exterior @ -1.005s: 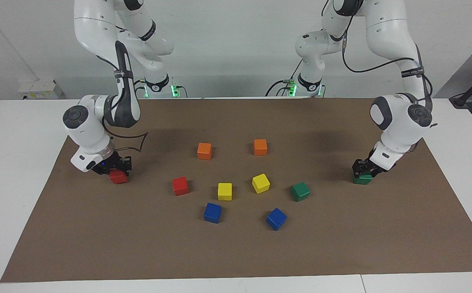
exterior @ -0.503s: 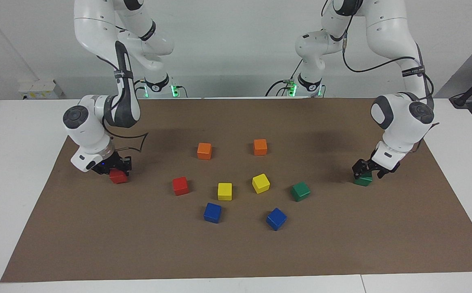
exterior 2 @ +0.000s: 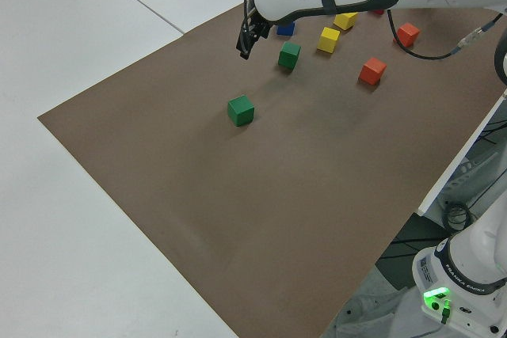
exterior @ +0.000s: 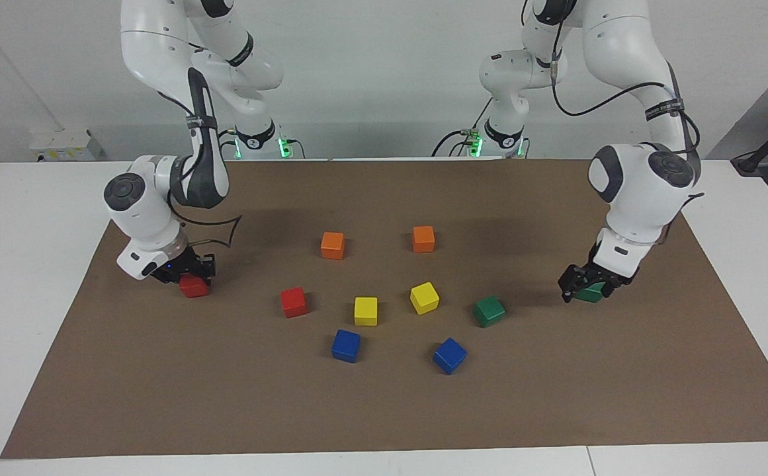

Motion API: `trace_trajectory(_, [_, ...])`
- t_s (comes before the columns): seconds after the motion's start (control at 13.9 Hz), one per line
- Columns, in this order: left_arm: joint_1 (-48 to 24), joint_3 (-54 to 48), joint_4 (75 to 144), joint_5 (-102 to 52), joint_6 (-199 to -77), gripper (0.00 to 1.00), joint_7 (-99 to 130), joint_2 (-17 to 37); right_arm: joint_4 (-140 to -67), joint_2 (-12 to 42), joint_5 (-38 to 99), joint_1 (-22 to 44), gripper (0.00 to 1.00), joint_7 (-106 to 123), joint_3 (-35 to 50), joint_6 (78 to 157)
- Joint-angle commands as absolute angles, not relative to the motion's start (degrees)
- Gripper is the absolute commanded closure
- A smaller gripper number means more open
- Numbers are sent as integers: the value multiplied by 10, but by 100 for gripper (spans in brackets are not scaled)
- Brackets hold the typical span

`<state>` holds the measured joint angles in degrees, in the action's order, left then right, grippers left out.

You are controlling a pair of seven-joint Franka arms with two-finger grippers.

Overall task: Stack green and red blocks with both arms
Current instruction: 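Reach the left gripper to the second green while the right gripper reaches red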

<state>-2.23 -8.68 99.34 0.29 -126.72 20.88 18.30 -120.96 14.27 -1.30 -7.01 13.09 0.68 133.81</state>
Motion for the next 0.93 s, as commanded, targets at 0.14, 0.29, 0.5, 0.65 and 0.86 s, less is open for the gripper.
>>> trace_trajectory(0.14, [-147,-71,796,61,-1171,0,401,327,-1217,141,-17,-76,42,119,8,1354])
trace_trajectory(0.29, [-145,-71,798,84,-1172,0,402,326,-1217,141,-16,-76,0,119,8,1349])
trace_trajectory(0.5, [-140,-71,837,91,-1196,0,400,318,-1209,142,-16,-80,0,119,8,1341])
trace_trajectory(0.65, [-134,-71,852,94,-1198,0,388,313,-1179,141,-16,-78,0,113,9,1306])
trace_trajectory(0.86, [-135,-72,913,93,-1229,0,376,290,-1110,128,-15,-70,0,99,15,1225])
